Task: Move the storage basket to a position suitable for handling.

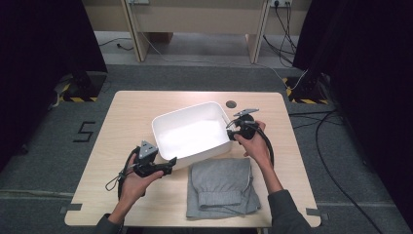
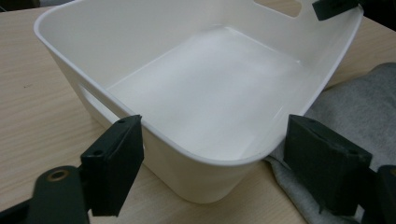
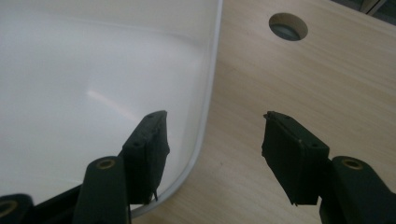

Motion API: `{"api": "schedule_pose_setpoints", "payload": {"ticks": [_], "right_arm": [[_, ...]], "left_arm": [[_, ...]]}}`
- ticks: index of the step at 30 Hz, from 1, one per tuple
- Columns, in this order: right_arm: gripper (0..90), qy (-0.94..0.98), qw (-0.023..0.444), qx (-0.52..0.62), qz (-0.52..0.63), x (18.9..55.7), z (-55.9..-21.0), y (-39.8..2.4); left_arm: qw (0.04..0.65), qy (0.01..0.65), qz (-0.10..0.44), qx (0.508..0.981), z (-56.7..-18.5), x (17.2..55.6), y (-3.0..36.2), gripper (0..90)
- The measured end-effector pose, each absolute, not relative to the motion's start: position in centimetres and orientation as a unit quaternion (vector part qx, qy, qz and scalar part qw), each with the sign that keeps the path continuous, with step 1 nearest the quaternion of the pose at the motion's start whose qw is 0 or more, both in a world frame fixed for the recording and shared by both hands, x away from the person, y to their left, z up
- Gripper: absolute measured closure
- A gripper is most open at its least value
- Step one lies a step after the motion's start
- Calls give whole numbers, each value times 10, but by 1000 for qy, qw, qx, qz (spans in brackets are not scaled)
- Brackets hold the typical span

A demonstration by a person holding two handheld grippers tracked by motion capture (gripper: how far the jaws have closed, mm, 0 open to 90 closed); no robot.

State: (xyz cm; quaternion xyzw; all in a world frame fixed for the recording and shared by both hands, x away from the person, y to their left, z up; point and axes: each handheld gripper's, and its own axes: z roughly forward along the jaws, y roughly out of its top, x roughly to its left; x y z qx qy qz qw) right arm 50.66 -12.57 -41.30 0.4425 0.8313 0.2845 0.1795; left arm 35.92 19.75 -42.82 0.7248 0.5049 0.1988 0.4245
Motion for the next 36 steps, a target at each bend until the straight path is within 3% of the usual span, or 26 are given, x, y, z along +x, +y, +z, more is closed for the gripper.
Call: {"api": "schedule_pose_setpoints", "payload": {"ticks": [1,13,36], "right_arm": [[462,829,167,441,301,505,-419,-131],[479,827,187,429,312,490,-425,-152],[474,826,197,425,313,471,-430,-177]], "left_arm": [[426,507,195,724,-428,360,198,223],[432,505,174,727,-434,376,186,289],[452,509,141,719,-438,390,160,252]]}}
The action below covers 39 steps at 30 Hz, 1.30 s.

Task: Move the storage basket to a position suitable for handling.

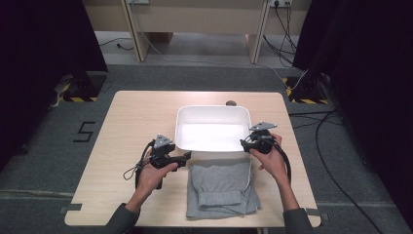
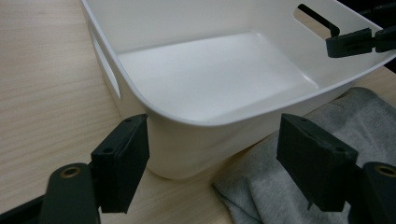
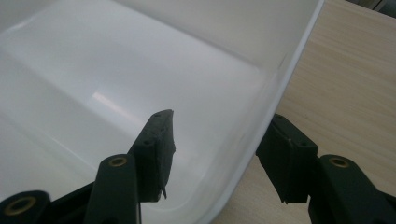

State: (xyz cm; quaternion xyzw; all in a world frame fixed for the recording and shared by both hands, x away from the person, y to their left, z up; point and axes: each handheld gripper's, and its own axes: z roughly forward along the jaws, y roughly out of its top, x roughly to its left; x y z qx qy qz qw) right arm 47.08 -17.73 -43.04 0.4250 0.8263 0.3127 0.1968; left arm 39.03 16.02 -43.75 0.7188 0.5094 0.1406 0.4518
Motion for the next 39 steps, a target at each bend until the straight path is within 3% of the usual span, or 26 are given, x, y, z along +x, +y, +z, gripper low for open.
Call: {"api": "schedule_pose_setpoints", "payload": {"ticks": [7,10,14,17,21,24,39], "right_arm": [[465,831,198,416,312,470,-430,-181],[465,834,197,414,308,469,-430,-181],[465,838,199,408,304,468,-430,-181],[469,839,198,406,303,469,-430,-181],[478,837,199,413,298,467,-429,-181],[475,835,198,417,299,462,-429,-183],[460,835,192,415,307,436,-428,-198]], "left_arm": [[458,510,140,715,-437,387,156,243],[492,529,173,670,-428,390,165,229],[493,548,183,651,-426,399,173,243],[467,538,185,677,-433,409,173,266],[463,544,158,682,-438,409,170,389],[458,531,159,695,-433,404,165,433],[455,497,157,722,-424,373,154,433]]}}
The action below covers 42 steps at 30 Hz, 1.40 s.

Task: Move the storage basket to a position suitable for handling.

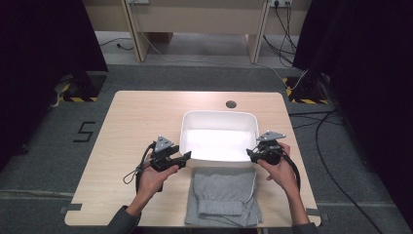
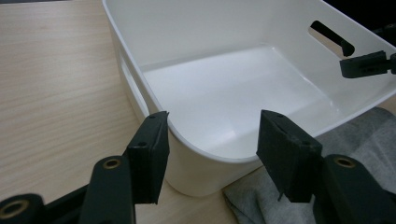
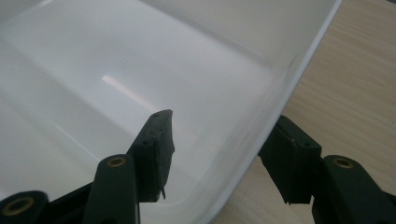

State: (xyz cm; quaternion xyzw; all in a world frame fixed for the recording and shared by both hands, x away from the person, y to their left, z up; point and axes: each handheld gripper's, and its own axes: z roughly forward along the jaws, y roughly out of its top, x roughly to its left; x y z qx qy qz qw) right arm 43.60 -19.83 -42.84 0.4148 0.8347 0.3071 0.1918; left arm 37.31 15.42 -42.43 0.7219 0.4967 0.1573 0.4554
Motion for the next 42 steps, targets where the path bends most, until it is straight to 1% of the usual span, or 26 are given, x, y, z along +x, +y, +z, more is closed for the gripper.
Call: {"api": "schedule_pose_setpoints", "payload": {"ticks": [3,4,5,6,7,8,9,10,11,13,15,19,22,26,29,30,35,37,41,42], "right_arm": [[453,835,191,414,309,434,-429,-199],[440,833,189,416,312,436,-429,-199],[440,833,189,416,312,436,-429,-199],[396,826,192,425,316,437,-429,-199],[358,825,200,423,316,436,-428,-199],[358,825,200,423,316,436,-428,-199],[336,822,207,422,320,435,-426,-200],[334,813,218,426,331,432,-423,-202],[314,797,225,434,353,424,-415,-205],[307,792,226,436,361,421,-413,-207],[300,771,226,449,391,411,-410,-211],[291,773,217,447,395,399,-409,-216],[284,771,220,450,393,392,-411,-222],[280,762,216,453,409,384,-410,-229],[267,763,228,447,408,369,-406,-234],[267,763,228,447,408,369,-406,-234],[259,763,217,452,409,357,-414,-241],[237,763,203,458,408,353,-423,-246],[222,760,193,462,414,350,-430,-251],[216,758,182,468,415,348,-433,-252]], "left_arm": [[458,496,154,721,-424,370,155,425],[464,497,150,718,-424,370,155,404],[466,499,145,716,-424,370,155,404],[468,500,145,714,-424,369,155,362],[469,499,147,713,-423,367,155,350],[472,497,147,713,-422,365,156,350],[476,497,147,711,-420,362,157,346],[479,496,147,709,-419,361,158,336],[483,496,145,707,-416,356,160,313],[483,494,145,708,-415,353,161,306],[482,490,144,712,-414,346,163,286],[478,483,137,721,-418,337,165,264],[471,478,135,729,-424,332,168,291],[469,481,126,730,-430,328,173,277],[467,484,118,731,-434,324,175,263],[466,483,118,732,-435,323,175,263],[465,480,113,735,-440,313,178,219],[466,478,104,737,-443,310,180,221],[461,479,93,741,-451,303,183,226],[459,479,91,742,-453,302,183,227]]}}
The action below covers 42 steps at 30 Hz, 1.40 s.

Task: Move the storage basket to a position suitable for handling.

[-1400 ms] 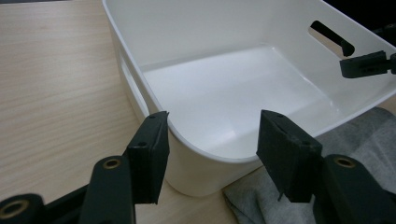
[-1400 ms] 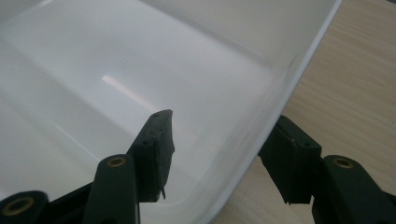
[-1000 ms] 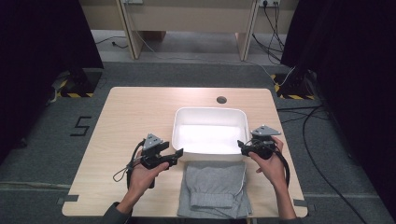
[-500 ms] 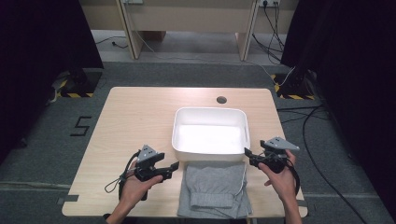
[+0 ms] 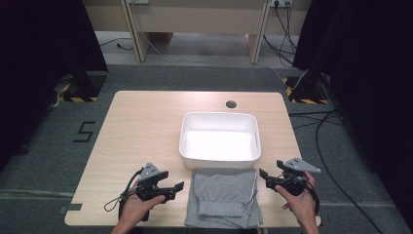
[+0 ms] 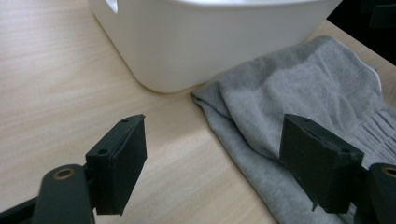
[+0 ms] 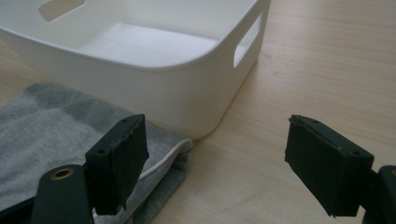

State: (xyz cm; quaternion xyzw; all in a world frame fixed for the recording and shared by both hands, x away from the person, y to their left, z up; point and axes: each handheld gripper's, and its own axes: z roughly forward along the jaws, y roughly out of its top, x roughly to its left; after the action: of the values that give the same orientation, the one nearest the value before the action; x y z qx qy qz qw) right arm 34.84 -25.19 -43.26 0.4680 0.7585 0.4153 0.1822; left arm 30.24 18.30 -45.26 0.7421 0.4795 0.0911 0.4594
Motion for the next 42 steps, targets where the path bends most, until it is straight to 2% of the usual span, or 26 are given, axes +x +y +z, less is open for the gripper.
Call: {"api": "schedule_pose_setpoints", "payload": {"ticks": [14,26,38,42], "right_arm": [[210,771,170,450,417,332,-445,-245],[203,776,159,444,418,321,-452,-241],[205,783,157,440,411,312,-459,-237],[205,786,155,436,410,311,-459,-237]], "left_arm": [[451,480,76,749,-470,290,189,212],[438,456,83,770,-485,268,174,201],[405,427,125,799,-494,257,164,206],[433,438,82,784,-493,255,163,212]]}}
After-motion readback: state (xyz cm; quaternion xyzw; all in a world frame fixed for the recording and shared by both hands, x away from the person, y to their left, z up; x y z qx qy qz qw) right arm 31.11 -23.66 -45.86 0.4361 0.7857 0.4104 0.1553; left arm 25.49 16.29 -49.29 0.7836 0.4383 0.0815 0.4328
